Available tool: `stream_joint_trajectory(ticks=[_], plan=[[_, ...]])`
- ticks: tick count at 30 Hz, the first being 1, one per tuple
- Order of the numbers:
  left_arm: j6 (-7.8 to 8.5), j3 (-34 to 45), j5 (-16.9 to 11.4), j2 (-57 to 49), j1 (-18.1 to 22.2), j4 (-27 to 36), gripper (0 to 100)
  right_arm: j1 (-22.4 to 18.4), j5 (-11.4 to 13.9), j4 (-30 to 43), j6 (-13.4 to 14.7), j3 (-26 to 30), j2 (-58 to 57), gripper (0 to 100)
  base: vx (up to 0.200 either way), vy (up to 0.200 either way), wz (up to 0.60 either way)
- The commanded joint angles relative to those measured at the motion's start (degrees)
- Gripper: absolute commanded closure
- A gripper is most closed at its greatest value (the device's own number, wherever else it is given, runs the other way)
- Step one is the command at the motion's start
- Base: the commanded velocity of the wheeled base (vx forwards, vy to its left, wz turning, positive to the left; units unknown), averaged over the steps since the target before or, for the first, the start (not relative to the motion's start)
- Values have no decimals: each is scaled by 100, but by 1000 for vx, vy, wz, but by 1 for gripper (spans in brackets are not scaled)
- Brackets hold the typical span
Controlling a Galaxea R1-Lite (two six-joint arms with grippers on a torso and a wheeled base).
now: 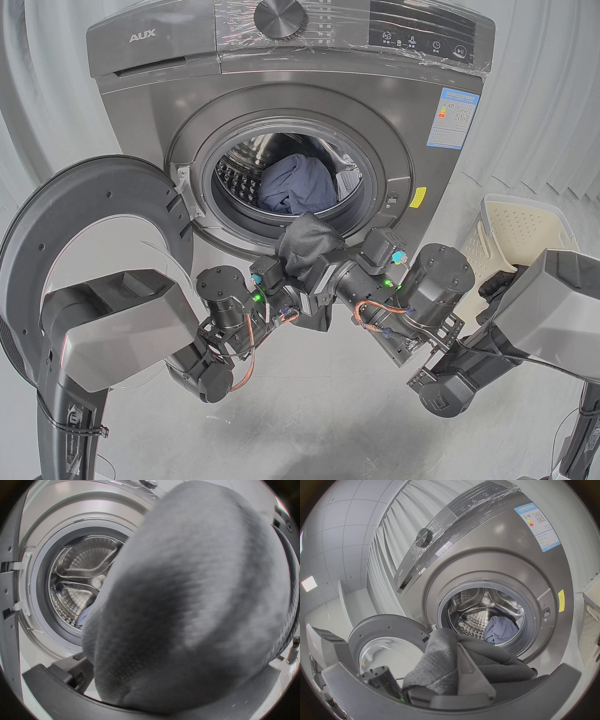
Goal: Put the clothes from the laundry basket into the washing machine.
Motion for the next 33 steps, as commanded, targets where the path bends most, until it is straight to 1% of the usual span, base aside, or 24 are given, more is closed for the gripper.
stream_joint_trajectory(ticks=[1, 3, 4, 6, 10, 12, 15, 22, 25, 33], plan=[[-82, -116, 62, 60, 68, -6, 0, 4, -1, 1, 3, 50, -28, 100, 0, 0, 0], [-109, -98, 62, 60, 77, -6, 0, -5, -1, 1, 3, 50, -28, 100, 0, 0, 0], [-109, -98, 62, 60, 77, -6, 100, -5, -1, 1, 3, 50, -28, 100, 0, 0, 0], [-126, -46, 70, 34, 103, -15, 100, -128, -89, 1, 56, 50, -46, 100, 0, 0, 0], [-135, -28, 114, -89, 218, -15, 100, -453, -115, 1, 152, 146, -90, 100, 0, 0, 0], [-197, 42, 123, -221, 253, -15, 100, -585, -124, 1, 188, 199, -90, 100, 0, 0, 0], [-258, 156, 150, -371, 262, -15, 100, -717, -203, 1, 240, 296, -81, 100, 0, 0, 0], [-267, 332, 229, -748, 235, -15, 100, -734, -212, 27, 249, 586, 33, 100, 0, 0, 0], [-276, 526, 220, -1039, 191, -15, 100, -734, -212, 62, 258, 595, 200, 100, 0, 0, 0], [-276, 1141, 211, -1680, 33, -15, 100, -567, -177, -17, 196, 498, 315, 100, 0, 0, 0]])
